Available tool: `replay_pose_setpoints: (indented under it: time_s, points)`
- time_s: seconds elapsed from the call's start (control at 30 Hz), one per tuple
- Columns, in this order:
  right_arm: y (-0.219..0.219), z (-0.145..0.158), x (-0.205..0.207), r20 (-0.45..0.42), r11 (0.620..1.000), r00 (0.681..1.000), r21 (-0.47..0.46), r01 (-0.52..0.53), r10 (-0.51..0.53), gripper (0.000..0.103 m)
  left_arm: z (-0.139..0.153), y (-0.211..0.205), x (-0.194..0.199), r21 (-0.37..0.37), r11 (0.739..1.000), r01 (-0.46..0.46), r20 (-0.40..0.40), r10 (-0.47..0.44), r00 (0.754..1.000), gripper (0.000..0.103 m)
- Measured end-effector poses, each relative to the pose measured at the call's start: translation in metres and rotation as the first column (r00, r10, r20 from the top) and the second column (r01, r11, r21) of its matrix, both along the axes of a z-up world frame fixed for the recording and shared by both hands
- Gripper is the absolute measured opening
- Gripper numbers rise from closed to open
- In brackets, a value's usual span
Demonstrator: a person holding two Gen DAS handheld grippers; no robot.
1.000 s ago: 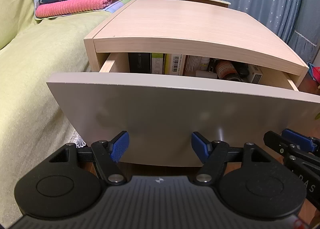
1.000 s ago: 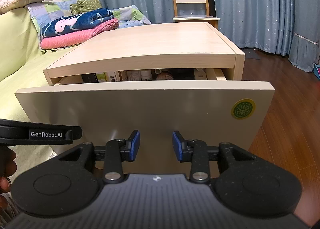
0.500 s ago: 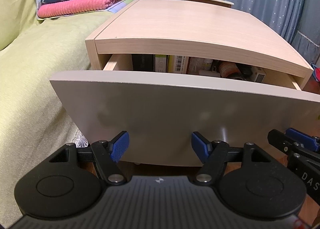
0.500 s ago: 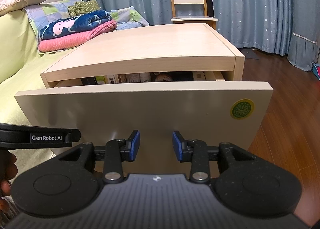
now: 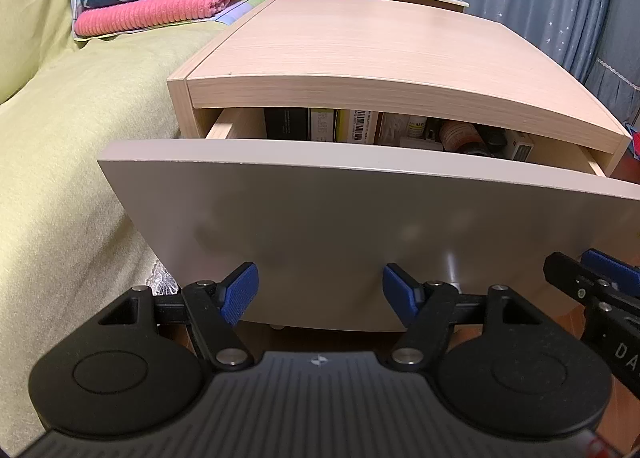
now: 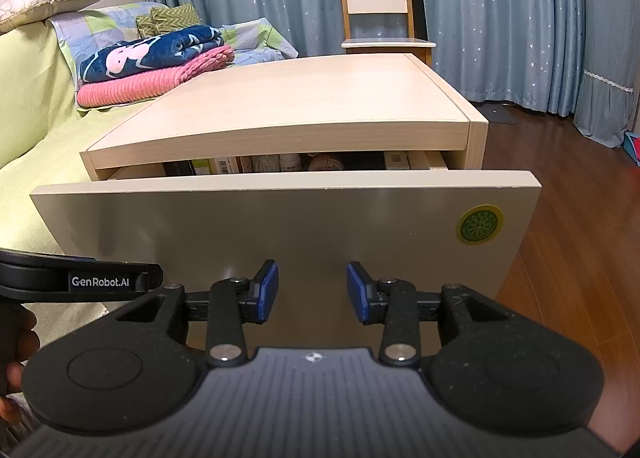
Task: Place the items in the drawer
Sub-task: 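Push the drawer front inward with the right tool, then keep pushing the drawer front with the right tool until flush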
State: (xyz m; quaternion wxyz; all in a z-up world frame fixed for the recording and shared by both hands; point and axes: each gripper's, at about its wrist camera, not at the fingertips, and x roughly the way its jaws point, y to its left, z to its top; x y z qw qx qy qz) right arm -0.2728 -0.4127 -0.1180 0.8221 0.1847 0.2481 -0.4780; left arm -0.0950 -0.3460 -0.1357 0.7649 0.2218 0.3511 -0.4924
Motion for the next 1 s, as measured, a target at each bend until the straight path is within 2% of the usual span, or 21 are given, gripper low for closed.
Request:
replay_pose_setpoints:
  time_s: [1.0]
  points:
    - [-0.0038, -0.0001, 0.0022, 0.002, 1.000, 1.000, -0.022, 0.011, -0.011, 0.034, 0.0021, -0.0085, 0.0005, -0.004, 1.000, -0.014, 0.005, 0.014, 1.000, 0.071]
